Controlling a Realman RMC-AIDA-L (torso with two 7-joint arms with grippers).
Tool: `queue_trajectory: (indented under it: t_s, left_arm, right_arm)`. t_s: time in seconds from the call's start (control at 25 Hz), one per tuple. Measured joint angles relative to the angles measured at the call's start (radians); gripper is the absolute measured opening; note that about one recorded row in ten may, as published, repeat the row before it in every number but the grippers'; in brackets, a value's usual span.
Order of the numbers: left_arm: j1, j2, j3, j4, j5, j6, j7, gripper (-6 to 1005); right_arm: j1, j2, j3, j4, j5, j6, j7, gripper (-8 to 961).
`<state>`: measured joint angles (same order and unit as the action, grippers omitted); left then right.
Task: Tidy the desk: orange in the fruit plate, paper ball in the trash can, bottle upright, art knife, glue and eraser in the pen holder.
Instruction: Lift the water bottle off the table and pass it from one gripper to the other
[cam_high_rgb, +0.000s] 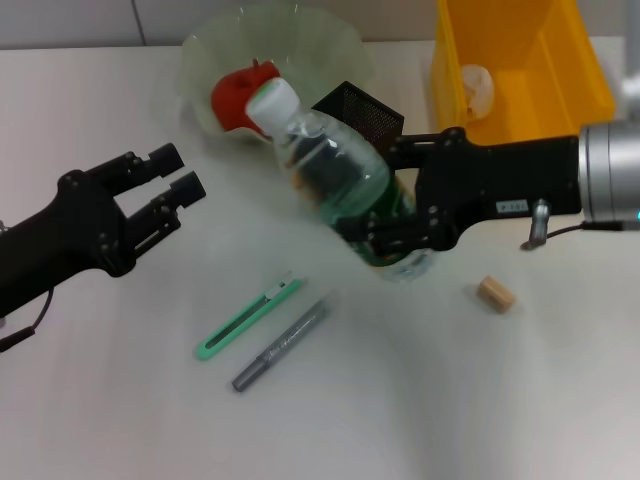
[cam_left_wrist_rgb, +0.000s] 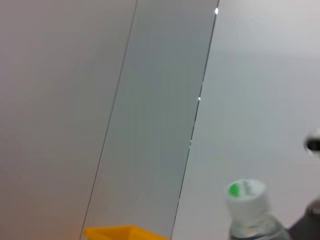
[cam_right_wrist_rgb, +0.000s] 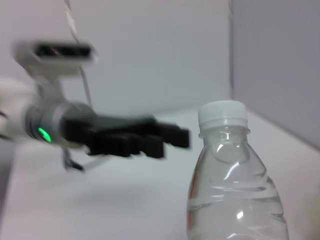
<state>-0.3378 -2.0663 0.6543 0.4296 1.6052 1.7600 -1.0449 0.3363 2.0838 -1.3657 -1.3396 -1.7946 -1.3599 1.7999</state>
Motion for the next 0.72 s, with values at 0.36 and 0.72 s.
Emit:
queue_trajectory:
  t_s: [0.36, 0.72]
  left_arm:
    - [-0.002, 0.001, -0.007, 0.002, -0.020, 0.032, -0.043, 447]
    - [-0.004, 0.002, -0.015, 0.000, -0.047, 0.079, -0.056, 448]
  right_arm:
    - [0.037, 0.001, -0.046, 0.392, 0.399, -0.029, -0.501, 760]
    - [0.090, 0.002, -0.053, 0.476, 0.408, -0.029, -0.516, 760]
